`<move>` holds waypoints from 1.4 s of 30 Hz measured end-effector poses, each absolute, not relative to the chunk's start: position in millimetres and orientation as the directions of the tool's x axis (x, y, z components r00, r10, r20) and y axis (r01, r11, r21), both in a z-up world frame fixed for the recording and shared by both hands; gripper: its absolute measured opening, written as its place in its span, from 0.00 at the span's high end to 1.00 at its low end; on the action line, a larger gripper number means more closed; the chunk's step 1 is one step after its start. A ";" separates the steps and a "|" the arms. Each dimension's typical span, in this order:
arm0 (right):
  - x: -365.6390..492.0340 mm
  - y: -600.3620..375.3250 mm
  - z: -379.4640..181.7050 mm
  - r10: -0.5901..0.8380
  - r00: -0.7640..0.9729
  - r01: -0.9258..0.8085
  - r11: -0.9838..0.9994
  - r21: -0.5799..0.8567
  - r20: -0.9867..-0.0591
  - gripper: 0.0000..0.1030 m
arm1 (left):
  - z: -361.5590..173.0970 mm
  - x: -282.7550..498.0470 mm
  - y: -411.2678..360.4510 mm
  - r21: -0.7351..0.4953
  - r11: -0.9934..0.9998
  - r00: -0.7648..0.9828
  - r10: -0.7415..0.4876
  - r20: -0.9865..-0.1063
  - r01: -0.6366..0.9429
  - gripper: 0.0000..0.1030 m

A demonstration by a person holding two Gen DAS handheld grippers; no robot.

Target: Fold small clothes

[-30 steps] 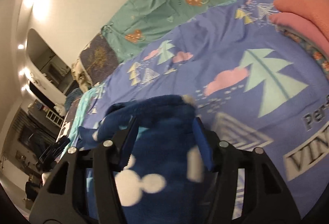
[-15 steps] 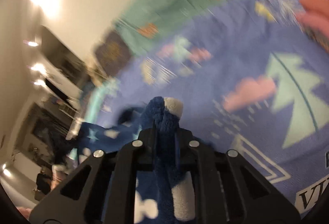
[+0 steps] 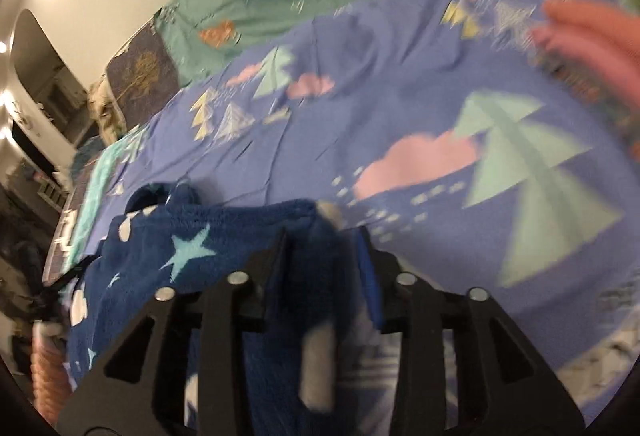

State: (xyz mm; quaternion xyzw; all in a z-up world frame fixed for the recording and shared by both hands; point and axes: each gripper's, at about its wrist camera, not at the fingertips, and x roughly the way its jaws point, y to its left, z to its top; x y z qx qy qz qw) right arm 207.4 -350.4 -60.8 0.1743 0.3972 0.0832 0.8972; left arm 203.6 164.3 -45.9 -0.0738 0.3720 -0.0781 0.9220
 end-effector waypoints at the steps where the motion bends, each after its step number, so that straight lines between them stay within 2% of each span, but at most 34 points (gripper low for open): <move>1: 201.7 -351.2 -50.9 0.245 0.691 0.003 0.940 0.342 -0.680 0.52 | -32.5 195.7 161.2 -0.184 0.977 0.733 -0.200 -0.650 0.104 0.68; 4: 184.7 -345.5 -23.0 0.205 0.741 -0.007 0.955 0.298 -0.640 0.45 | -6.1 173.9 140.2 -0.191 0.964 0.761 -0.262 -0.594 0.182 0.61; 7: 158.1 -327.8 -7.0 0.333 0.741 -0.113 0.918 0.380 -0.584 0.45 | 3.3 149.5 106.5 -0.218 0.929 0.734 -0.371 -0.569 0.300 0.58; 9: 135.7 -309.3 -8.1 0.423 0.712 -0.184 0.883 0.433 -0.561 0.47 | -6.4 135.4 81.1 -0.231 0.900 0.686 -0.432 -0.585 0.370 0.56; 10: 120.1 -295.2 -13.2 0.460 0.690 -0.220 0.869 0.444 -0.559 0.51 | -14.7 130.6 70.0 -0.225 0.893 0.658 -0.441 -0.610 0.390 0.53; 13: 92.4 -263.4 -33.2 0.484 0.637 -0.260 0.868 0.423 -0.601 0.52 | -62.7 119.6 43.0 -0.133 0.909 0.603 -0.367 -0.708 0.396 0.50; 15: 82.0 -248.5 -62.6 0.456 0.575 -0.243 0.888 0.391 -0.679 0.56 | -67.6 109.9 35.9 -0.069 0.915 0.657 -0.336 -0.675 0.397 0.50; 16: 77.4 -247.6 -74.9 0.433 0.585 -0.235 0.900 0.367 -0.686 0.57 | -64.8 108.2 33.5 -0.051 0.918 0.659 -0.321 -0.681 0.394 0.50; 18: 70.2 -251.1 -73.3 0.439 0.606 -0.233 0.896 0.379 -0.663 0.57 | -61.6 109.2 32.9 -0.057 0.926 0.648 -0.304 -0.698 0.374 0.49; 22: 57.1 -277.2 -56.3 0.479 0.636 -0.177 0.854 0.490 -0.605 0.52 | -51.2 104.2 37.1 -0.082 0.938 0.641 -0.292 -0.710 0.337 0.49; 26: 37.3 -327.6 -49.5 0.375 0.713 -0.069 0.878 0.473 -0.593 0.53 | -31.4 78.5 8.7 -0.147 0.894 0.611 -0.402 -0.682 0.424 0.49; 27: 33.8 -341.4 -53.6 0.349 0.714 -0.024 0.878 0.477 -0.607 0.67 | -25.4 71.7 -3.6 -0.144 0.876 0.603 -0.428 -0.673 0.460 0.49; 28: 30.4 -357.8 -61.4 0.331 0.704 0.024 0.873 0.487 -0.628 0.87 | -22.1 67.0 -15.3 -0.142 0.860 0.594 -0.449 -0.668 0.490 0.49; 29: 30.3 -366.5 -67.9 0.328 0.693 0.048 0.867 0.495 -0.642 0.91 | -17.2 59.5 -36.2 -0.144 0.830 0.571 -0.485 -0.662 0.538 0.49; 32: 19.2 -389.5 -85.2 0.322 0.671 0.103 0.852 0.514 -0.668 0.92 | -14.5 51.8 -91.0 -0.163 0.760 0.487 -0.548 -0.680 0.629 0.49; 35: 8.6 -403.3 -89.1 0.298 0.670 0.119 0.861 0.494 -0.680 0.92 | -19.6 45.0 -154.2 -0.153 0.710 0.422 -0.562 -0.712 0.688 0.49; 38: 5.4 -412.0 -86.5 0.283 0.670 0.126 0.867 0.482 -0.686 0.91 | -28.0 39.4 -206.2 -0.084 0.696 0.425 -0.525 -0.738 0.713 0.41; 42: 5.4 -424.1 -85.5 0.278 0.664 0.116 0.879 0.463 -0.694 0.77 | -55.3 37.3 -255.2 -0.013 0.730 0.434 -0.421 -0.796 0.684 0.36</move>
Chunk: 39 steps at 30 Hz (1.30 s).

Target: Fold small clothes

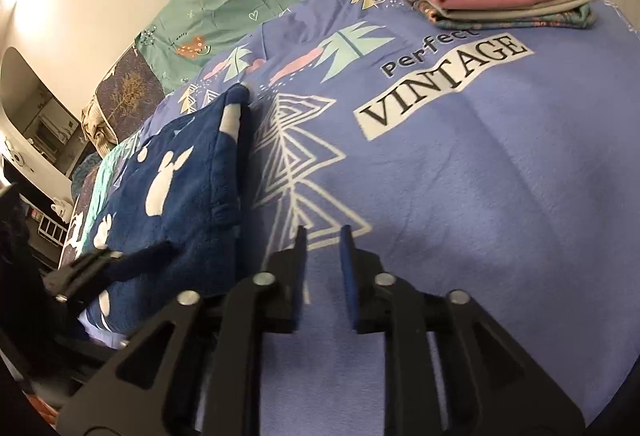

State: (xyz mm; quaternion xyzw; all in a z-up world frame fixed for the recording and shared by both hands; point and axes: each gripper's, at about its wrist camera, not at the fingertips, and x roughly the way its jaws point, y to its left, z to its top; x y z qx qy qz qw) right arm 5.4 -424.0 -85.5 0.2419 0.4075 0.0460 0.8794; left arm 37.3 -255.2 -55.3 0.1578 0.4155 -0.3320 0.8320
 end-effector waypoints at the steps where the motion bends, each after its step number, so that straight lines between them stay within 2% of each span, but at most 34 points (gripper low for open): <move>1: 6.8 -425.2 -85.5 0.283 0.658 0.106 0.883 0.458 -0.698 0.75 | -61.9 37.5 -258.8 -0.007 0.738 0.437 -0.408 -0.802 0.675 0.34; 3: 10.8 -424.0 -84.9 0.290 0.650 0.088 0.890 0.448 -0.703 0.71 | -70.5 38.4 -255.1 -0.002 0.749 0.454 -0.404 -0.794 0.663 0.34; 4: 14.2 -422.9 -85.1 0.295 0.643 0.072 0.895 0.440 -0.707 0.69 | -71.8 40.1 -251.8 -0.020 0.751 0.452 -0.417 -0.789 0.659 0.39; 5: 17.5 -421.4 -84.9 0.303 0.637 0.058 0.898 0.436 -0.709 0.69 | -71.0 42.4 -245.9 -0.043 0.757 0.448 -0.431 -0.783 0.652 0.44; 7: 24.7 -417.2 -84.2 0.329 0.624 0.019 0.900 0.435 -0.709 0.69 | -68.7 51.7 -227.8 -0.099 0.781 0.439 -0.446 -0.780 0.617 0.72; 10: 44.7 -407.7 -83.7 0.396 0.592 -0.056 0.889 0.455 -0.701 0.69 | -71.4 62.5 -201.6 -0.234 0.785 0.374 -0.505 -0.778 0.573 0.79; 12: 62.7 -400.7 -84.7 0.421 0.572 -0.092 0.885 0.455 -0.704 0.69 | -71.7 60.1 -195.0 -0.265 0.779 0.363 -0.526 -0.769 0.568 0.80; 15: 94.6 -393.6 -93.5 0.477 0.518 -0.104 0.859 0.501 -0.710 0.69 | -74.3 54.4 -199.1 -0.238 0.778 0.379 -0.518 -0.767 0.581 0.80; 20: 128.9 -382.2 -106.4 0.582 0.439 -0.119 0.793 0.598 -0.684 0.61 | -76.3 53.5 -202.5 -0.232 0.769 0.376 -0.522 -0.766 0.596 0.79; 22: 137.4 -381.5 -107.1 0.616 0.430 -0.120 0.764 0.634 -0.660 0.54 | -75.9 53.5 -202.4 -0.230 0.765 0.374 -0.524 -0.765 0.601 0.78; 30: 161.7 -377.0 -110.4 0.729 0.397 -0.117 0.643 0.757 -0.558 0.51 | -76.3 49.4 -208.4 -0.189 0.754 0.387 -0.515 -0.765 0.629 0.75; 32: 166.6 -374.9 -110.6 0.731 0.398 -0.112 0.638 0.762 -0.554 0.55 | -77.0 48.8 -208.2 -0.188 0.751 0.388 -0.518 -0.762 0.634 0.75; 33: 168.7 -372.5 -109.7 0.725 0.406 -0.113 0.644 0.757 -0.556 0.75 | -77.2 49.0 -208.3 -0.189 0.748 0.387 -0.520 -0.761 0.636 0.75; 34: 169.7 -371.0 -108.4 0.717 0.417 -0.115 0.651 0.750 -0.559 0.88 | -77.5 49.3 -208.4 -0.191 0.747 0.384 -0.523 -0.761 0.637 0.74; 39: 161.2 -367.2 -80.6 0.681 0.501 -0.157 0.678 0.718 -0.533 0.90 | -75.6 47.7 -207.9 -0.197 0.728 0.372 -0.540 -0.755 0.657 0.75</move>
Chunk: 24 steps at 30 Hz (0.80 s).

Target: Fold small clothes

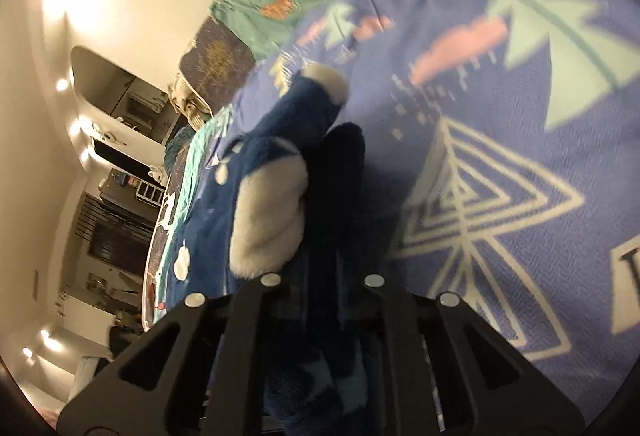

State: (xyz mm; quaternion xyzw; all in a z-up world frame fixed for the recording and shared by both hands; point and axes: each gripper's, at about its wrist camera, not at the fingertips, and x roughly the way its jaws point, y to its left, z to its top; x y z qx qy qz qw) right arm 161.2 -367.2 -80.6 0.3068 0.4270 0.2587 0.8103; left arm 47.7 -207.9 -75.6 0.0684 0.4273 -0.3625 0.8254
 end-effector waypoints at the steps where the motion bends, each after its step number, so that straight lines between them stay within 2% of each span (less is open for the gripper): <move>1: 160.5 -365.0 -75.9 0.664 0.514 -0.163 0.697 0.698 -0.543 0.91 | -75.8 47.2 -208.5 -0.198 0.720 0.366 -0.545 -0.754 0.666 0.75; 5: 182.1 -363.9 -106.7 0.613 0.484 -0.120 0.753 0.647 -0.624 0.91 | -79.3 51.2 -210.7 -0.208 0.708 0.349 -0.555 -0.755 0.675 0.75; 7: 182.4 -370.7 -117.6 0.652 0.479 -0.109 0.708 0.698 -0.587 0.90 | -79.5 51.5 -210.3 -0.209 0.705 0.348 -0.558 -0.753 0.678 0.75; 11: 171.7 -372.3 -92.6 0.560 0.537 -0.118 0.790 0.601 -0.631 0.83 | -78.9 50.8 -211.4 -0.200 0.704 0.353 -0.555 -0.753 0.682 0.74; 16: 146.9 -390.9 -59.9 0.571 0.598 -0.154 0.771 0.618 -0.563 0.83 | -78.8 48.3 -211.1 -0.202 0.706 0.359 -0.559 -0.747 0.679 0.73; 20: 129.2 -376.8 -47.4 0.665 0.531 -0.288 0.725 0.626 -0.526 0.79 | -78.8 48.1 -211.0 -0.204 0.706 0.361 -0.562 -0.745 0.678 0.72; 21: 127.3 -369.5 -48.3 0.674 0.510 -0.311 0.724 0.616 -0.535 0.75 | -79.1 46.3 -211.5 -0.202 0.706 0.362 -0.561 -0.744 0.679 0.72; 23: 130.5 -351.2 -59.3 0.613 0.488 -0.300 0.787 0.540 -0.622 0.75 | -79.0 43.8 -212.8 -0.197 0.706 0.365 -0.560 -0.744 0.680 0.71; 24: 136.0 -344.8 -69.6 0.537 0.487 -0.257 0.842 0.475 -0.689 0.82 | -78.7 41.6 -214.1 -0.192 0.703 0.367 -0.560 -0.743 0.685 0.70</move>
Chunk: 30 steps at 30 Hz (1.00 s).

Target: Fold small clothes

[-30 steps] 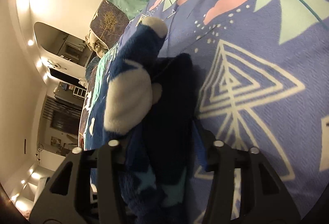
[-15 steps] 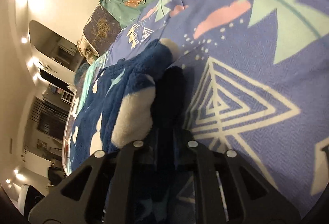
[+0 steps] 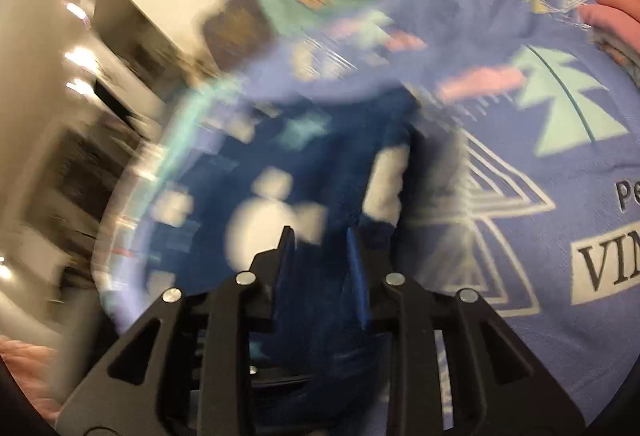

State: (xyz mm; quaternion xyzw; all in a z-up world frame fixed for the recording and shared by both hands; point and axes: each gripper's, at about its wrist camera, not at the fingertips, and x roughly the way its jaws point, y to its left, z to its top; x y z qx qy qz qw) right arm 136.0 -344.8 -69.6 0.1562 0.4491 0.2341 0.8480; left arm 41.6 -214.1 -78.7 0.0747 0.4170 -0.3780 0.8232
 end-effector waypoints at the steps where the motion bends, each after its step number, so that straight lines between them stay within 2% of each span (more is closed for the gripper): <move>1: 141.3 -339.2 -81.3 0.456 0.486 -0.217 0.889 0.402 -0.745 0.80 | -78.3 40.4 -214.7 -0.192 0.697 0.364 -0.564 -0.741 0.691 0.70; 9: 157.0 -322.7 -90.2 0.356 0.513 -0.199 0.934 0.296 -0.781 0.76 | -77.3 29.5 -216.6 -0.210 0.678 0.343 -0.584 -0.736 0.704 0.70; 12: 159.6 -326.7 -93.0 0.375 0.503 -0.199 0.927 0.318 -0.778 0.75 | -77.7 21.5 -216.4 -0.225 0.656 0.318 -0.601 -0.734 0.720 0.70; 15: 156.1 -332.4 -94.2 0.398 0.500 -0.197 0.917 0.347 -0.769 0.74 | -79.8 2.8 -218.4 -0.195 0.630 0.311 -0.599 -0.738 0.752 0.62; 16: 155.0 -333.8 -93.5 0.400 0.500 -0.197 0.916 0.348 -0.768 0.71 | -80.0 0.1 -216.3 -0.198 0.623 0.306 -0.606 -0.734 0.757 0.61; 18: 151.0 -337.4 -89.0 0.361 0.512 -0.166 0.932 0.323 -0.779 0.58 | -78.6 -2.1 -205.0 -0.254 0.613 0.273 -0.634 -0.724 0.748 0.61; 20: 144.4 -343.2 -78.7 0.342 0.531 -0.135 0.937 0.321 -0.775 0.58 | -72.4 -4.3 -187.3 -0.338 0.584 0.221 -0.683 -0.697 0.738 0.61; 21: 138.3 -345.8 -71.7 0.331 0.547 -0.122 0.940 0.318 -0.769 0.65 | -68.8 -6.8 -178.3 -0.359 0.574 0.211 -0.698 -0.684 0.736 0.61; 22: 130.2 -347.7 -63.8 0.321 0.565 -0.114 0.943 0.313 -0.760 0.79 | -66.1 -9.3 -171.1 -0.359 0.576 0.219 -0.702 -0.677 0.735 0.61; 23: 118.1 -348.4 -52.9 0.323 0.585 -0.123 0.942 0.313 -0.744 0.85 | -63.0 -10.5 -162.7 -0.349 0.584 0.238 -0.701 -0.673 0.733 0.61; 25: 98.9 -344.1 -38.2 0.351 0.602 -0.167 0.934 0.317 -0.717 0.89 | -57.2 -15.2 -137.8 -0.333 0.618 0.288 -0.690 -0.665 0.712 0.59; 28: 60.7 -320.4 -27.2 0.450 0.568 -0.301 0.893 0.335 -0.689 0.89 | -51.9 -12.0 -100.9 -0.344 0.673 0.355 -0.676 -0.646 0.655 0.59; 30: 44.6 -306.6 -34.9 0.481 0.526 -0.339 0.875 0.345 -0.702 0.89 | -49.1 -10.7 -68.6 -0.339 0.725 0.422 -0.647 -0.635 0.600 0.59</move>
